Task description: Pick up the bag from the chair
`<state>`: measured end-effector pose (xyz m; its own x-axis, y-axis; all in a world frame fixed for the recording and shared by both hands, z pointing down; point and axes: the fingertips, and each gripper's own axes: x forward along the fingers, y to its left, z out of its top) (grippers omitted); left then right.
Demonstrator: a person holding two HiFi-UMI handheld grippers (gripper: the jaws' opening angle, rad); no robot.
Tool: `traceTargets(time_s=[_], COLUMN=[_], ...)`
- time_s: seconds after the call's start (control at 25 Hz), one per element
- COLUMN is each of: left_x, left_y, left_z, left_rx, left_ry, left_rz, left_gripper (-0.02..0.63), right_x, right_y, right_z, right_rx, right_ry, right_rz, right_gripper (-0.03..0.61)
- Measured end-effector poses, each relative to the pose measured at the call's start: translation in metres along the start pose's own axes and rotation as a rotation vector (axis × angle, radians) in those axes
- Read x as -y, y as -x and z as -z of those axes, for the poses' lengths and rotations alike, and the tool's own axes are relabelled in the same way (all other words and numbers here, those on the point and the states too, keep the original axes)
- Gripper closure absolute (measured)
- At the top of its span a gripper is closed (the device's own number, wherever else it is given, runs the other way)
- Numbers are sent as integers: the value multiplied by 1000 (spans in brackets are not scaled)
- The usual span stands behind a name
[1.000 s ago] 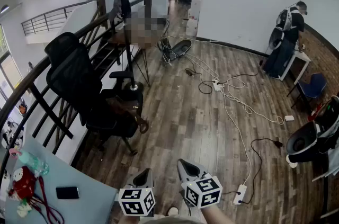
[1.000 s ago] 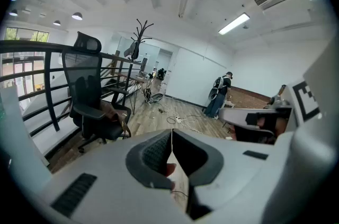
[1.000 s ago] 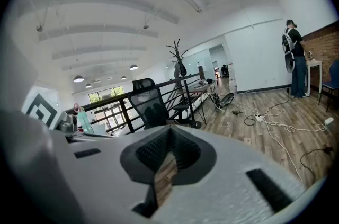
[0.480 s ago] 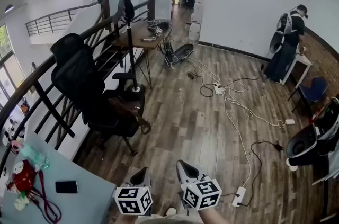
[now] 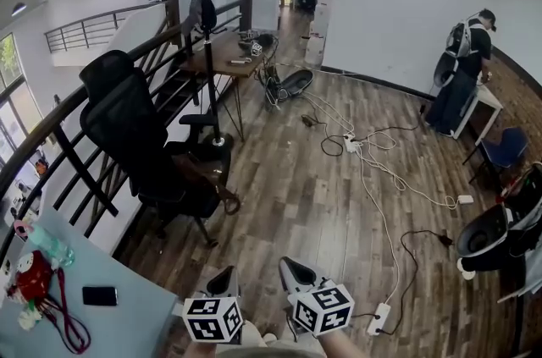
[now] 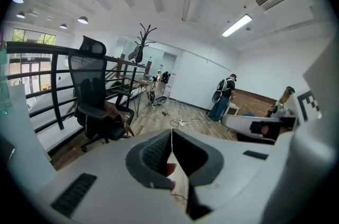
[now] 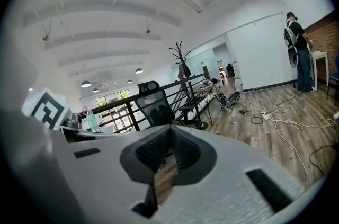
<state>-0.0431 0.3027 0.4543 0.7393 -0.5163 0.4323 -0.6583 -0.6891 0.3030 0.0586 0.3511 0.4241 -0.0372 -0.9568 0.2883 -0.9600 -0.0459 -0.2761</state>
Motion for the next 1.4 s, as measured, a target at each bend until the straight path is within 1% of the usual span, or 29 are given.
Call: traceTargets(time_s=[0.32,0.52,0.72,1.04,1.4], left_x=[-11,-24,-45,-84,-152], left_y=[-20,-45,-78,-133,-185], left_z=[2,-9,-29,-65,-124], left_rx=[-18,-25,-20,-25,-20], left_ry=[26,42,55,73,86], left_rz=[-26,-39,-50,-57,-69], left_gripper=[611,611,611,611,611], right_x=[13,27,37,47,40], right_y=[-19,-43,-82,-158,-257], right_z=[6,2,-8,-42,-86], right_rx=[-34,-50,-68,-68,-77], right_ry=[-29,-39,-19,10,41], right_rz=[-28,-24,-38,-64,-91], right_gripper=[577,577,577,577,577])
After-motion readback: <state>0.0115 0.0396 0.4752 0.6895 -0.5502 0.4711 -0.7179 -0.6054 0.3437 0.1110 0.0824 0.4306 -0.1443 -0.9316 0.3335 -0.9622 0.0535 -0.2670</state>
